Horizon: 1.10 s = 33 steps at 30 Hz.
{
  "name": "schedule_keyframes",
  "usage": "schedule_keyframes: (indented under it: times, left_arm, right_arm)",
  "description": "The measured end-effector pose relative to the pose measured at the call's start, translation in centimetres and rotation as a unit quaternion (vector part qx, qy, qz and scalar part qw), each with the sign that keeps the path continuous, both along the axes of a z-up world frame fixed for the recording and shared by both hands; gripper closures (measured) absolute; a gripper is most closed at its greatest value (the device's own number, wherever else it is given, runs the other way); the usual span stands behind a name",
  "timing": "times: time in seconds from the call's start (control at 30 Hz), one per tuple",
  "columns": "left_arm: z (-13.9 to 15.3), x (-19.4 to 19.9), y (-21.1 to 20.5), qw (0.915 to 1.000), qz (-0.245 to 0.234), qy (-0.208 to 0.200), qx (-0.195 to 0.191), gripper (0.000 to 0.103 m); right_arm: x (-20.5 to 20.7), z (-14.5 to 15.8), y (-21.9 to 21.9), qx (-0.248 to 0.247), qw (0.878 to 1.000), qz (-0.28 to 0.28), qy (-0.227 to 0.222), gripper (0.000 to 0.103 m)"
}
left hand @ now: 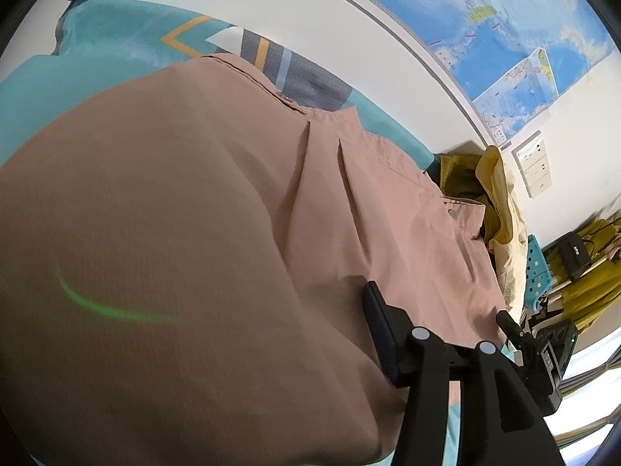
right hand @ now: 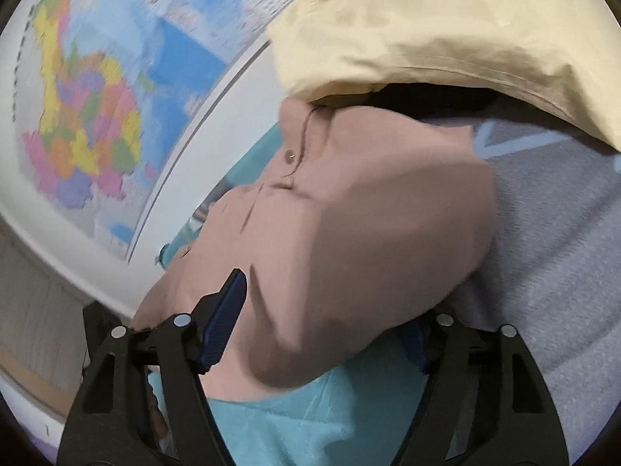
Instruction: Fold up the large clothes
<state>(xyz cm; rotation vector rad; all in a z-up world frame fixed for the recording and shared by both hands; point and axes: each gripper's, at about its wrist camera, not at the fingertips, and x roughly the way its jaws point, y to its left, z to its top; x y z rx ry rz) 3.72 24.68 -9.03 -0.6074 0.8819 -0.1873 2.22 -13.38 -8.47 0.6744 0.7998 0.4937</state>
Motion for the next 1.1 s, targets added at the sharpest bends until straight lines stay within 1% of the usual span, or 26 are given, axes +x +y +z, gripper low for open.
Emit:
schedule_keyframes:
  times: [0.1,0.17,0.27,0.33,0.37,0.4,0.43,0.47,0.5,0.57,0.6,0.63,0.67,0.7,0.73,0.8,0.83,0.93,1.0,1.1]
  left_arm:
    - [-0.1,0.0,0.2,1.0,-0.001,-0.001,-0.007,0.052]
    - [-0.1,0.0,0.2,1.0,-0.003,-0.002,-0.006,0.052]
    - [-0.1,-0.1,0.1,1.0,-0.007,-0.004,0.0,0.051]
    - [0.0,-0.1,0.0,1.0,-0.007,-0.005,0.0,0.05]
    - [0.0,-0.1,0.0,1.0,-0.008,-0.006,0.001,0.049]
    - [0.0,-0.1,-0.1,0.9999,-0.009,-0.005,0.002,0.049]
    - [0.0,-0.1,-0.1,0.9999,-0.009,-0.006,0.003,0.049]
    - [0.0,0.0,-0.2,0.9999,-0.01,-0.006,0.005,0.048]
    - [0.0,0.0,-0.3,0.9999,-0.011,-0.007,0.008,0.048]
    - [0.0,0.0,-0.3,0.9999,-0.011,-0.006,0.008,0.048]
    - [0.0,0.0,-0.3,0.9999,-0.012,-0.006,0.008,0.048]
    - [0.0,0.0,-0.2,0.9999,-0.013,-0.006,0.007,0.048]
    - [0.0,-0.1,-0.2,0.9999,-0.013,-0.007,0.004,0.048]
    - [-0.1,-0.1,-0.1,0.9999,-0.014,-0.007,0.003,0.047]
    - [-0.1,-0.1,-0.1,0.9999,-0.015,-0.008,0.003,0.047]
    - [-0.1,0.0,-0.2,0.9998,-0.017,-0.009,0.002,0.044]
    - [0.0,0.0,-0.3,0.9998,-0.019,-0.01,0.003,0.043]
    - [0.0,0.0,-0.6,0.9996,-0.022,-0.013,0.009,0.039]
    - [0.1,0.0,-0.9,0.9996,-0.022,-0.014,0.013,0.038]
    - [0.1,0.0,-0.9,0.9995,-0.023,-0.014,0.014,0.038]
  right_arm:
    - [-1.3,-0.1,-1.7,0.004,1.0,-0.016,0.001,0.037]
    - [-1.9,-0.1,-2.8,-0.001,1.0,-0.03,0.005,0.039]
    - [-2.6,0.2,-4.3,-0.03,0.997,-0.072,0.003,0.033]
    - [-2.1,0.3,-4.1,-0.029,0.998,-0.05,0.012,0.03]
    - [-1.9,0.4,-3.8,-0.021,0.999,-0.035,0.013,0.029]
    - [-1.4,0.3,-2.9,-0.01,1.0,-0.005,0.018,0.029]
    - [-1.1,0.4,-2.0,-0.013,1.0,0.018,0.018,0.028]
    - [-1.0,0.4,-1.6,-0.009,0.999,0.029,0.016,0.026]
    - [-0.7,0.4,-0.9,0.007,0.999,0.052,0.012,0.026]
    - [-0.4,0.3,-0.4,0.04,0.997,0.07,0.012,0.026]
    - [-0.1,0.1,-0.6,0.078,0.993,0.082,0.017,0.027]
    - [-0.1,-0.1,-1.1,0.089,0.993,0.07,0.024,0.028]
    - [-0.1,-0.1,-1.8,0.09,0.994,0.056,0.029,0.032]
    - [-0.3,-0.2,-2.5,0.082,0.995,0.043,0.038,0.034]
    - [-0.7,-0.1,-3.1,0.076,0.996,0.035,0.042,0.033]
    - [-2.1,0.2,-3.7,0.039,0.998,0.028,0.049,0.031]
    - [-2.6,0.4,-3.7,0.03,0.997,0.036,0.054,0.031]
    - [-4.0,0.3,-2.9,0.025,0.995,0.066,0.065,0.032]
    - [-3.8,0.4,-1.6,-0.003,0.995,0.08,0.064,0.032]
    - [-2.2,0.7,0.1,-0.01,0.996,0.073,0.051,0.032]
